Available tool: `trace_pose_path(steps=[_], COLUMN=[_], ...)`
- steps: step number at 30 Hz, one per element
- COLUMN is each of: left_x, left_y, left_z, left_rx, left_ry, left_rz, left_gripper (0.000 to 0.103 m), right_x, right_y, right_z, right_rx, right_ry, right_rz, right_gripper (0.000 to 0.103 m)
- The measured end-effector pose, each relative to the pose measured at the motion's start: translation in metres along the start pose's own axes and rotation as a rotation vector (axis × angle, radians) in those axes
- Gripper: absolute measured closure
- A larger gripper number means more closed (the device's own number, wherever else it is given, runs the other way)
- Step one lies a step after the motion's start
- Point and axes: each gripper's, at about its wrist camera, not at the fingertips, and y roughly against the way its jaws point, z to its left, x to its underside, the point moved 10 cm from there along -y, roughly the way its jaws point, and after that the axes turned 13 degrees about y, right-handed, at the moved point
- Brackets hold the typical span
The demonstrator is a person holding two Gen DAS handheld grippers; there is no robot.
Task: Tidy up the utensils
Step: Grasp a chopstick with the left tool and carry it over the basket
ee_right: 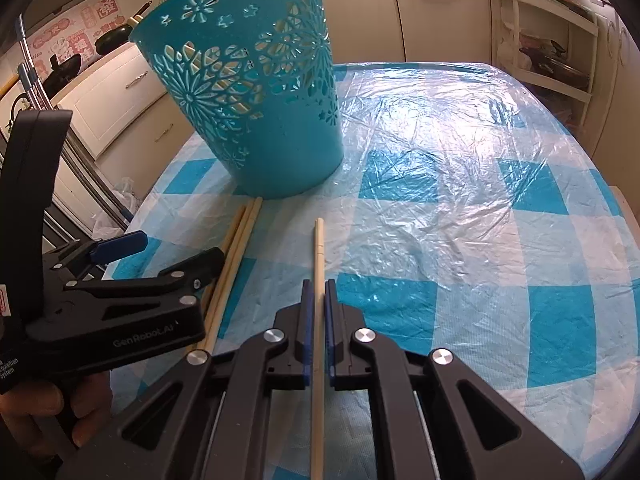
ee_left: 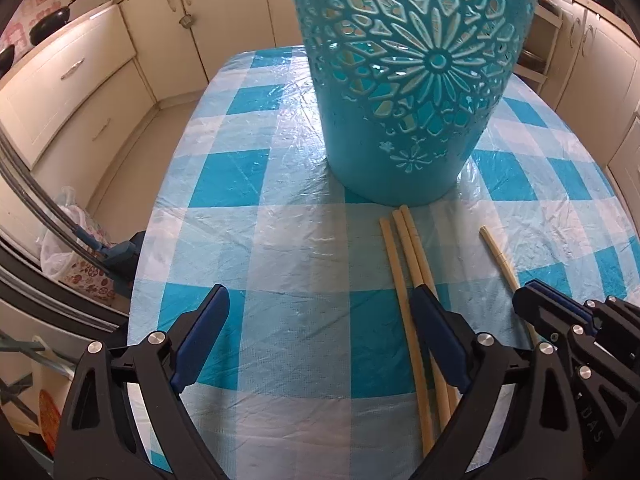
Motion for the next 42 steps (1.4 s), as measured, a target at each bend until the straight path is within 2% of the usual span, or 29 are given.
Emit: trace_pose_path(steps=[2, 5, 8, 12, 14, 22, 27, 35, 39, 42], left_x=[-0.001, -0.004, -0.005, -0.005, -0.004, 0.002, -0.009, -0.061, -0.098, -0.127], left_y=[-0.001, -0.003, -0.003, 0.0, 0.0, 0.015, 0.061, 0.166, 0.206, 0.225], left_z=[-0.005, -0.01, -0.016, -0.026, -0.031, -0.031, -0.026, -0.03, -0.037, -0.044], left_rx=[0.012, 0.053, 0.083, 0.122, 0.143, 0.164, 0.256, 0.5, 0.571, 0.581], left_ry=[-0.009, -0.002, -0.012, -0.052, -0.065, -0.079, -0.049, 0.027, 0.057, 0.071], left_rz=[-0.005, 0.012, 0.013, 0.016, 0.027, 0.041, -0.016, -0.209, -0.325, -0.411], left_gripper=[0.021, 0.032, 0.05, 0.086, 0.095, 0.098, 0.098, 0.098, 0.098, 0.098], right_x=[-0.003, -0.007, -0.009, -0.01, -0.009, -0.011, -0.011, -0.012, -0.013, -0.012], right_y=[-0.002, -0.005, -0.007, -0.007, -0.008, -0.008, -0.008, -0.009, -0.009, -0.008], right_z=[0.001, -0.001, -0.003, -0.004, -0.004, -0.008, -0.007, -0.004, -0.004, -0.004], right_rx=[0.004, 0.006, 0.012, 0.023, 0.023, 0.004, -0.005, -0.021, -0.026, -0.031], right_ry=[0.01, 0.02, 0.027, 0.037, 0.037, 0.016, 0.01, 0.017, 0.014, 0.011], right_rz=[0.005, 0.01, 0.008, -0.006, -0.015, -0.035, -0.038, -0.043, -0.045, -0.047], right_gripper=[0.095, 0.095, 0.095, 0.095, 0.095, 0.095, 0.094, 0.087, 0.086, 0.086])
